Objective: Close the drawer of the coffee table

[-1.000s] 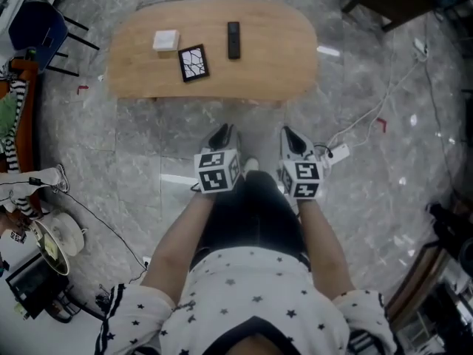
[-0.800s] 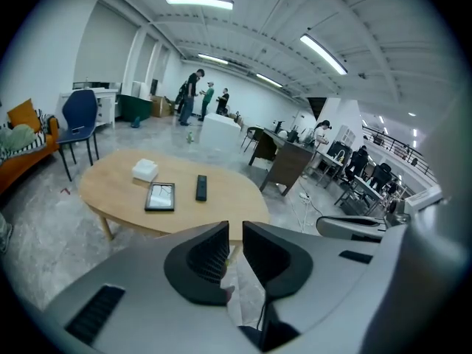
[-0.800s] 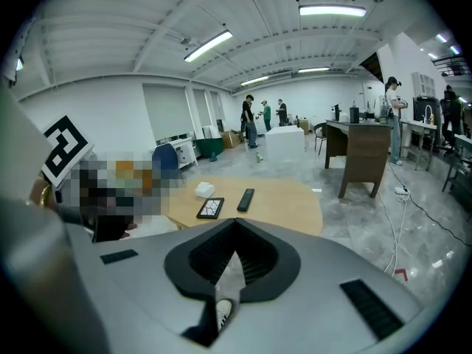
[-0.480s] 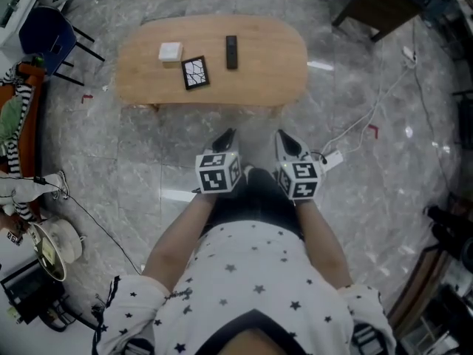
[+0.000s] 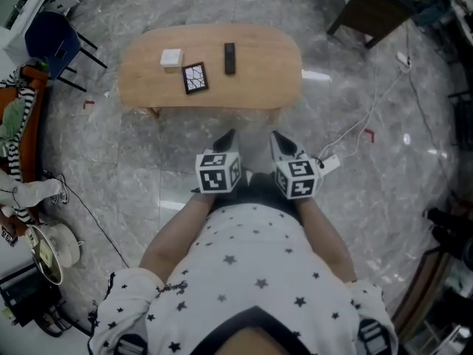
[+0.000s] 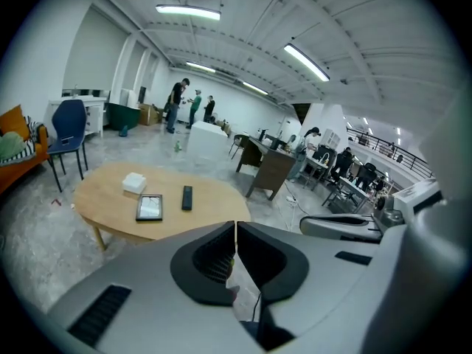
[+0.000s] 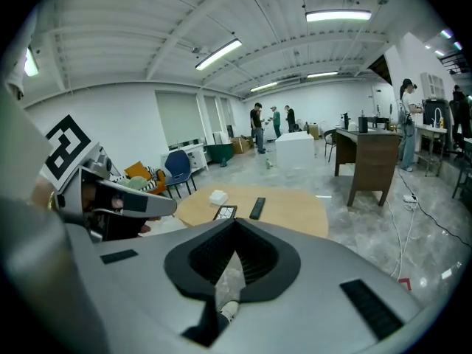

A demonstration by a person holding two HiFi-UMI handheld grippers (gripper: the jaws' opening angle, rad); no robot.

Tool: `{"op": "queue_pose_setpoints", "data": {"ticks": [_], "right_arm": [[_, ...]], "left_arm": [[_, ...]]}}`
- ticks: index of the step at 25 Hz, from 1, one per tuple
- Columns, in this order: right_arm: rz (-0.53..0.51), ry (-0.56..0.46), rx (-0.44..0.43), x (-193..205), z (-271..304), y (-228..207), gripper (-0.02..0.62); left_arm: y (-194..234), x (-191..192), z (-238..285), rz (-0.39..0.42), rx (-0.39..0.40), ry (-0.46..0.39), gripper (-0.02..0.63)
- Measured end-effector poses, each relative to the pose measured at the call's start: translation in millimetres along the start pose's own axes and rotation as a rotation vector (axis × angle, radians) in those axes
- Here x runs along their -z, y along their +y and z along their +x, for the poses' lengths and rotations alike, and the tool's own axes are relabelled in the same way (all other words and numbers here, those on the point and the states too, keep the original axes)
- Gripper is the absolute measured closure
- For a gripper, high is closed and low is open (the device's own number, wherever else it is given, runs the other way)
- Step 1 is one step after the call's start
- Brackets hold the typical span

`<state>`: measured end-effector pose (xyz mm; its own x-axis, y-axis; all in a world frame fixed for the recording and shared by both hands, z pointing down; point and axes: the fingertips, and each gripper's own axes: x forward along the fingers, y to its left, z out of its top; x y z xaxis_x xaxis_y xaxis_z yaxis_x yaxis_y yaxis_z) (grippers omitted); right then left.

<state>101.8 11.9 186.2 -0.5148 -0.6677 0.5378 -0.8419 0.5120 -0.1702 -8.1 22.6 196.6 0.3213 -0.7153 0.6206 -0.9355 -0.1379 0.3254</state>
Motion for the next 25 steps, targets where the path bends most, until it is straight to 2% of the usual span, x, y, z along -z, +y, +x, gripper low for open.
{"op": "queue_pose_setpoints", "data": {"ticks": [9,25], "right_arm": [[-0.033,-0.017,-0.011,-4.7,-10.8,6.4,0.586],[-0.024,-0.044,-0.021,-5.1,-14.8,8.4,0.588]], "left_arm": [[-9.5,-5.9,-7.3,-0.001,0.011,-0.027,0.598],[-10.0,0.9,-14.6,0.002,0.011,-0.037,0.600]]}}
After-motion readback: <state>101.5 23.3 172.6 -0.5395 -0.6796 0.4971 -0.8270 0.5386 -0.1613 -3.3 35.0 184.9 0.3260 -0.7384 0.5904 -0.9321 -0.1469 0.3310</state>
